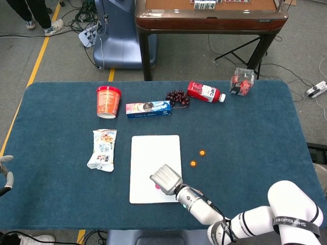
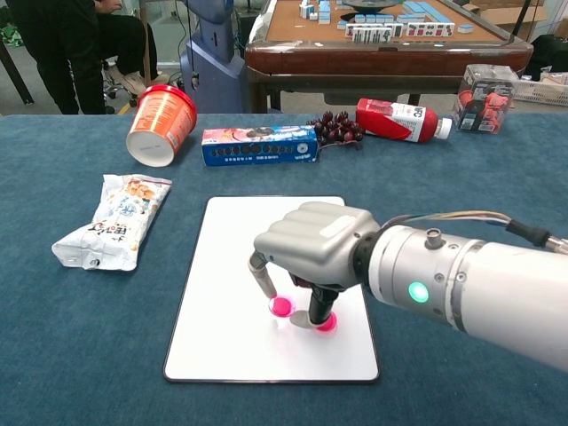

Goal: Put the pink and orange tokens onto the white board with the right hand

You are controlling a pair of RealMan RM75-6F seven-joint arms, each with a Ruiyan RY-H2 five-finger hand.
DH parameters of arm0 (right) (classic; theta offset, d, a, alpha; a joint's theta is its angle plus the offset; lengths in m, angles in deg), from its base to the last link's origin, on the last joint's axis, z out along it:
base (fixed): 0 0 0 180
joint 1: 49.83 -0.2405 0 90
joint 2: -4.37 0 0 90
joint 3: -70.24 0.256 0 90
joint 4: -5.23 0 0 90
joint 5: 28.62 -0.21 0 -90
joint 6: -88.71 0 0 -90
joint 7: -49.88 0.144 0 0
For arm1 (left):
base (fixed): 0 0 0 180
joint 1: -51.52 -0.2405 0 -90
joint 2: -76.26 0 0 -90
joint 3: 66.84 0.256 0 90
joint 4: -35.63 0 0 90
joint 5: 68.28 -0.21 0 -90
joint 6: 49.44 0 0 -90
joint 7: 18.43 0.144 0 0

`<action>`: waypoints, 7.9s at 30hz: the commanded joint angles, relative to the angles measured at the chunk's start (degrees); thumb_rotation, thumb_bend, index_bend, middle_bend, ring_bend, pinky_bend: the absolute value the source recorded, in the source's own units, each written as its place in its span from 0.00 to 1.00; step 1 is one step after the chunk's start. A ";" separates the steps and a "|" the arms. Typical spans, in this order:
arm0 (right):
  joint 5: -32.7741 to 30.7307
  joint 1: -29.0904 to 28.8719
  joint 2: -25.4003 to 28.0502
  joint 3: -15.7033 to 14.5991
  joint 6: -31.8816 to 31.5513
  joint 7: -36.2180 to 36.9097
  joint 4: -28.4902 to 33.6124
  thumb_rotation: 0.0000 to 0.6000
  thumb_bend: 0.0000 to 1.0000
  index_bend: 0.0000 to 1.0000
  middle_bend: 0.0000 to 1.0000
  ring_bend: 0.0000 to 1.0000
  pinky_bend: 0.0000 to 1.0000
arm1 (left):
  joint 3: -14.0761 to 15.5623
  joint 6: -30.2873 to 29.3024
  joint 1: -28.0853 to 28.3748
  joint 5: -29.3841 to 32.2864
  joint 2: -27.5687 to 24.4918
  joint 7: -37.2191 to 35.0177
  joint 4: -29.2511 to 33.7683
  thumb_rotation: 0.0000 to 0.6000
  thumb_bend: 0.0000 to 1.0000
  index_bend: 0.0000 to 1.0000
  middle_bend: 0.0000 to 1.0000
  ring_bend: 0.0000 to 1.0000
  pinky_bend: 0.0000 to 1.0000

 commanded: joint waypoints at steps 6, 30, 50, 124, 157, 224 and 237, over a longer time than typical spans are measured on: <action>-0.21 -0.20 -1.01 0.30 0.36 0.52 -1.09 1.00 0.14 0.46 1.00 1.00 1.00 | 0.04 -0.01 -0.02 -0.15 -0.01 0.01 0.04 1.00 0.52 0.37 0.62 0.46 0.54; 0.18 4.03 10.10 0.30 -4.42 3.94 0.31 1.00 0.17 0.44 1.00 1.00 1.00 | 0.40 0.23 0.30 -1.05 0.48 1.48 0.13 1.00 0.52 0.37 0.62 0.46 0.54; -3.05 6.79 8.59 0.10 -0.82 6.82 -9.87 1.00 0.17 0.44 1.00 1.00 1.00 | 0.46 0.21 0.40 -1.22 0.59 1.24 -0.09 1.00 0.52 0.37 0.62 0.46 0.54; -2.30 5.49 8.40 4.10 0.21 5.26 -7.07 1.00 0.26 0.48 1.00 1.00 1.00 | 0.85 0.43 0.52 -1.60 0.47 1.57 0.33 1.00 0.52 0.37 0.62 0.46 0.54; -6.29 -0.88 -2.33 8.01 2.36 4.51 -18.33 1.00 0.07 0.37 1.00 1.00 1.00 | 0.75 -0.15 0.06 -1.52 -0.22 -0.73 0.07 1.00 0.52 0.37 0.62 0.46 0.54; -8.90 6.96 4.16 2.92 5.36 7.90 -23.04 1.00 0.23 0.49 1.00 1.00 1.00 | 1.13 0.94 0.83 -1.75 0.31 0.98 0.37 1.00 0.52 0.37 0.62 0.46 0.54; -6.99 6.43 7.76 4.60 2.54 7.27 -15.82 1.00 0.24 0.52 1.00 1.00 1.00 | 1.17 1.09 0.89 -1.67 0.42 1.37 0.39 1.00 0.52 0.37 0.62 0.46 0.54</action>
